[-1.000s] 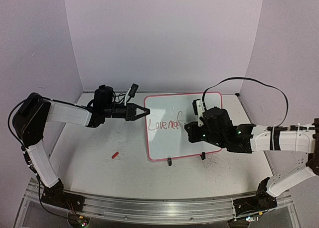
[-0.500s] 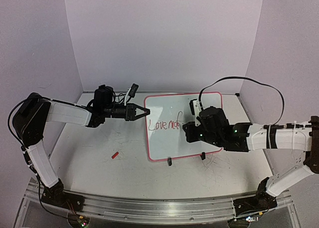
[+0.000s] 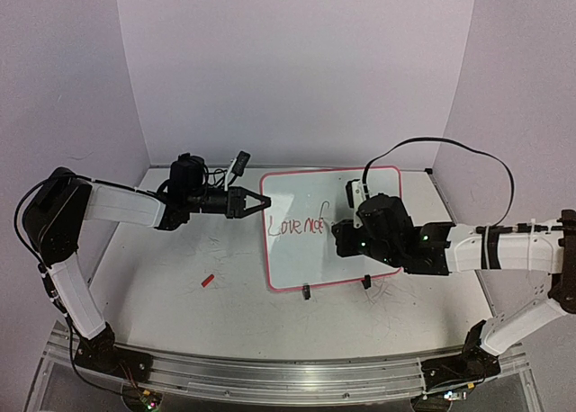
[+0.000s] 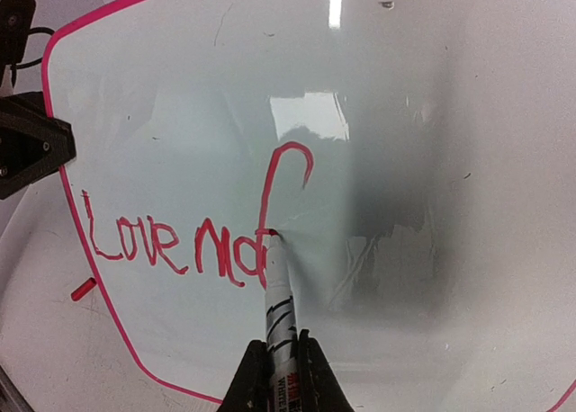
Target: Write a sentence on the whiteboard
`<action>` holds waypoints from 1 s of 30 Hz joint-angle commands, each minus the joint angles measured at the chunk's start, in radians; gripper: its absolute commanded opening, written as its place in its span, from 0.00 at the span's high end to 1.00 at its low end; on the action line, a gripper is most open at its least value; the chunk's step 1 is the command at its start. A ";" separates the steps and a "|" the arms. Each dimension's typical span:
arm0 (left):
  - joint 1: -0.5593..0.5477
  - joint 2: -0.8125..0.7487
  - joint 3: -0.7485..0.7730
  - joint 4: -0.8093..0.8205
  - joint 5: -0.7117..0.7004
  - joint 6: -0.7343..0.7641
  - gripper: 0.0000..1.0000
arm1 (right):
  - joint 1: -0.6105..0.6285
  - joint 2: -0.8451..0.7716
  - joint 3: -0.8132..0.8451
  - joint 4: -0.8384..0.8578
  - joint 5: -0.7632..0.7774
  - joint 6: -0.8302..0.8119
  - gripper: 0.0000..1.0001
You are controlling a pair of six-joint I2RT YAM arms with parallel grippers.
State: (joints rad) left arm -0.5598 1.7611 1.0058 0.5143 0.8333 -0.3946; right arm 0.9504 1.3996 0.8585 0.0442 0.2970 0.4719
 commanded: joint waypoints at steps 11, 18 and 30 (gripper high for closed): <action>0.004 -0.006 -0.001 -0.031 -0.065 0.040 1.00 | 0.006 -0.017 -0.033 -0.041 0.015 0.046 1.00; 0.004 -0.009 -0.004 -0.033 -0.066 0.039 1.00 | 0.024 0.008 -0.022 -0.009 -0.001 0.044 1.00; 0.005 -0.014 -0.003 -0.034 -0.066 0.040 1.00 | 0.024 0.011 -0.011 0.009 0.041 0.047 1.00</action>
State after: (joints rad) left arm -0.5596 1.7611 1.0058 0.5129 0.8345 -0.3939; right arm 0.9770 1.4042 0.8360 0.0408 0.2974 0.5068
